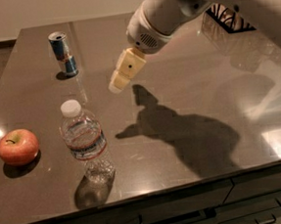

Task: Move redbull can near water bottle

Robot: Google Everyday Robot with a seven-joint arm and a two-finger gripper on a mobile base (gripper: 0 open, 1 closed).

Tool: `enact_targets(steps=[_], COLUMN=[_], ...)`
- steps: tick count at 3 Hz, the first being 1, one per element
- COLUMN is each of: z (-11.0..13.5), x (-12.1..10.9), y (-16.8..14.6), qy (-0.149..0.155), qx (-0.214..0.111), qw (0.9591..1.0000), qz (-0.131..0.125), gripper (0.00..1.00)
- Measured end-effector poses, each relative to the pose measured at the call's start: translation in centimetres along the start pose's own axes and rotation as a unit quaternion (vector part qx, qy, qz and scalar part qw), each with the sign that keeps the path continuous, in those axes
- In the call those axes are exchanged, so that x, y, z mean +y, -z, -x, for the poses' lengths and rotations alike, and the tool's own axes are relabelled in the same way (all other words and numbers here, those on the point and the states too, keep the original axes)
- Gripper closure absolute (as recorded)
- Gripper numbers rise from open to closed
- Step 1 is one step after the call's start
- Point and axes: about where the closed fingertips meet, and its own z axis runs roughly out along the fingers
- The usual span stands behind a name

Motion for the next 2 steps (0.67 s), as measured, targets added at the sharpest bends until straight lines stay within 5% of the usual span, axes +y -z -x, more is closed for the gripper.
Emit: enact_targets(steps=[2], z=[5.9], x=[-0.7], y=[-7.0], qy=[-0.032], qx=[-0.030], qw=[0.9990], qz=[0.001], gripper=[0.00])
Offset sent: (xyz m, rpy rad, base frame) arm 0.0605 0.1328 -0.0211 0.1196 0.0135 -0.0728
